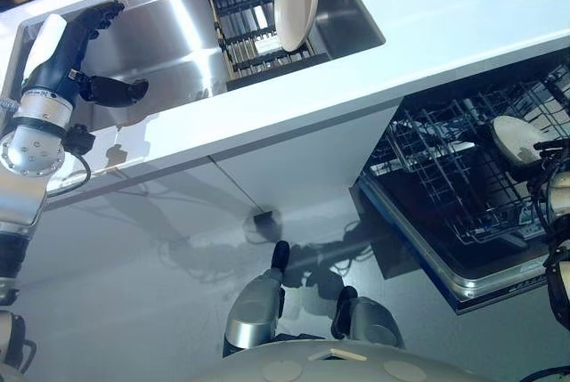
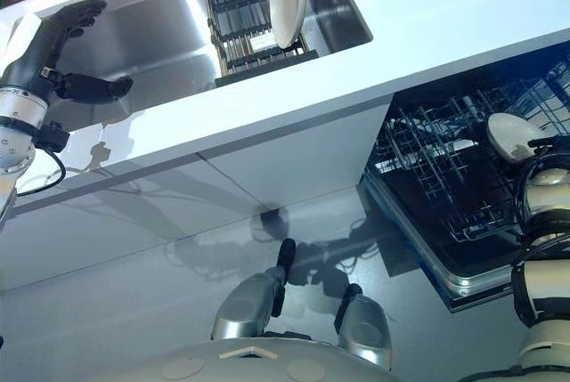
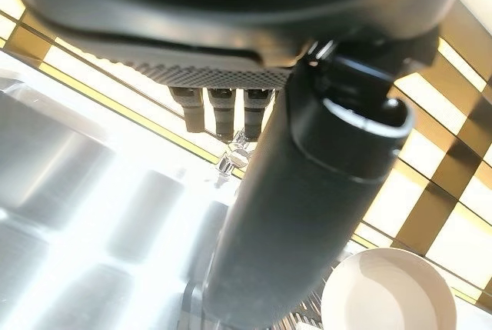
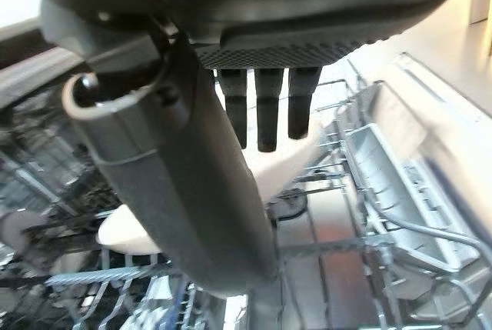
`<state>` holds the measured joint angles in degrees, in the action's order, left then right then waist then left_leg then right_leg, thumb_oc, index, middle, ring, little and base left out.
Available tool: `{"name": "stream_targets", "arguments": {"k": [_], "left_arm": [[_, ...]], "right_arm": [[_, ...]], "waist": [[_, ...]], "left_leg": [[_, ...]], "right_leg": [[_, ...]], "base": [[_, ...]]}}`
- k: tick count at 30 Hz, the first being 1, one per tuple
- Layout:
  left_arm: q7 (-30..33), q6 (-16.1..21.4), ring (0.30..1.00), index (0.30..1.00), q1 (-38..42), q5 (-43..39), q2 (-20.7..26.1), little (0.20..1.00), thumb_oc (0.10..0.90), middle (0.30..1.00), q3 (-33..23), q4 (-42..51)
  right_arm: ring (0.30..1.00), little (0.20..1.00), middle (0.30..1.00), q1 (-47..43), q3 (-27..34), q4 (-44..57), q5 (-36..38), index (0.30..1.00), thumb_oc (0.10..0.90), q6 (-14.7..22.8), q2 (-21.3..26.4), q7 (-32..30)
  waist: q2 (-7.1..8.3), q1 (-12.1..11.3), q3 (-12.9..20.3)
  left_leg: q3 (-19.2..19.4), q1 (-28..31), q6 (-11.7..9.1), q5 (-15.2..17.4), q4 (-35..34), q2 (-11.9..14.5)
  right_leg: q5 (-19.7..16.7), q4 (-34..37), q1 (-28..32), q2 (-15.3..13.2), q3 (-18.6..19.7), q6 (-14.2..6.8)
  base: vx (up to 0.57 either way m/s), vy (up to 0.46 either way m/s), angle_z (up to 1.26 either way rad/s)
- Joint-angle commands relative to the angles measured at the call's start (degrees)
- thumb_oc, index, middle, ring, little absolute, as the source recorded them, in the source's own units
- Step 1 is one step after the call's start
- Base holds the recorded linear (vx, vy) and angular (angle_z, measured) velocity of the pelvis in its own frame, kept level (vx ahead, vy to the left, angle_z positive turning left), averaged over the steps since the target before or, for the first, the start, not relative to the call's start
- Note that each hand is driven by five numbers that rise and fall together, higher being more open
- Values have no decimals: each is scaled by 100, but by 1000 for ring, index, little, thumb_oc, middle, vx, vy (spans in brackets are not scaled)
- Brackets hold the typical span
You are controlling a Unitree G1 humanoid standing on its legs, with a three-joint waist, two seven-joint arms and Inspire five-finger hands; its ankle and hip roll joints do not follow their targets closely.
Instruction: Pick up plates and place into dishwasher.
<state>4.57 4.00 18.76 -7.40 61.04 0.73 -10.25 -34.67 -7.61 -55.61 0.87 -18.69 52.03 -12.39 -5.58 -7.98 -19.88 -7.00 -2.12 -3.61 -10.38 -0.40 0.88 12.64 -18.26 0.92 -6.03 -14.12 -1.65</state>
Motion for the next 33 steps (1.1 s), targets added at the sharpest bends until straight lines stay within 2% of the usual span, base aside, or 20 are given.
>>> {"name": "stream_targets", "arguments": {"k": [1, 7, 13, 19, 23, 26, 28, 30, 32, 33], "left_arm": [[167, 352, 900, 900, 266, -204, 185, 900, 800, 900, -632, 292], [68, 447, 900, 900, -119, -160, 67, 900, 800, 900, -943, 377], [34, 533, 900, 900, -372, -164, 23, 900, 800, 900, -1181, 448], [9, 662, 900, 900, -537, -64, -78, 900, 800, 900, -1398, 682], [65, 805, 900, 900, -561, 171, -168, 900, 800, 900, -1457, 760], [143, 767, 900, 900, -437, 315, -147, 900, 800, 900, -1419, 807], [144, 664, 900, 900, -346, 430, -105, 900, 800, 900, -1420, 842], [163, 623, 900, 900, -307, 715, -80, 900, 800, 900, -1477, 861], [181, 612, 900, 900, -261, 945, -63, 900, 800, 900, -1468, 818], [183, 609, 900, 900, -198, 1106, -15, 900, 800, 900, -1462, 743]], "right_arm": [[900, 900, 900, 93, -238, 1100, -434, 900, 800, 398, 410, -578], [900, 900, 900, 598, 158, 2072, -744, 900, 800, 635, 324, -881], [900, 900, 900, 1036, 472, 2534, -954, 900, 800, 786, 247, -815], [900, 900, 900, 1555, 901, 3209, -603, 900, 800, 1100, 39, -668], [900, 900, 900, 2116, 1225, 3735, -326, 900, 800, 1359, -358, -544], [900, 900, 900, 2393, 1348, 4046, 35, 900, 800, 1573, -638, -438], [900, 900, 900, 2573, 1438, 4333, 506, 900, 800, 1779, -898, -223], [900, 900, 900, 2854, 1488, 4769, 1345, 900, 800, 2091, -1304, 582], [900, 900, 900, 3070, 1503, 4979, 1868, 900, 800, 2282, -1675, 1384], [900, 900, 900, 3221, 1487, 5079, 2237, 900, 800, 2363, -1840, 2003]], "waist": [[200, 96, 675], [280, 194, 914], [348, 275, 1085], [408, 408, 1248], [425, 551, 1368], [427, 660, 1432], [425, 747, 1472], [410, 860, 1517], [398, 943, 1566], [383, 1013, 1597]], "left_leg": [[183, 32, -36, 836, 495, -163], [309, 276, 78, 947, 415, -230], [453, 465, 172, 1046, 321, -286], [673, 672, 278, 1185, 221, -341], [815, 758, 351, 1257, 162, -389], [918, 808, 388, 1303, 154, -419], [985, 824, 405, 1330, 167, -434], [1064, 841, 425, 1343, 143, -456], [1125, 852, 433, 1342, 95, -480], [1163, 867, 443, 1337, 46, -497]], "right_leg": [[-542, 846, 148, 307, 213, 31], [-614, 1042, 347, 323, 286, -32], [-721, 1270, 486, 318, 351, -103], [-816, 1451, 591, 270, 441, -183], [-904, 1520, 570, 230, 555, -258], [-989, 1571, 549, 214, 663, -307], [-1046, 1593, 518, 210, 750, -335], [-1123, 1654, 479, 209, 844, -362], [-1173, 1705, 447, 210, 903, -390], [-1216, 1741, 418, 207, 933, -413]], "base": [[30, 34, -5], [16, 60, -13], [-24, 61, -12], [-84, 110, -14], [-116, 136, -14], [-94, 134, -16], [-81, 140, -22], [-80, 155, -20], [-67, 142, -25], [-64, 139, -23]]}}
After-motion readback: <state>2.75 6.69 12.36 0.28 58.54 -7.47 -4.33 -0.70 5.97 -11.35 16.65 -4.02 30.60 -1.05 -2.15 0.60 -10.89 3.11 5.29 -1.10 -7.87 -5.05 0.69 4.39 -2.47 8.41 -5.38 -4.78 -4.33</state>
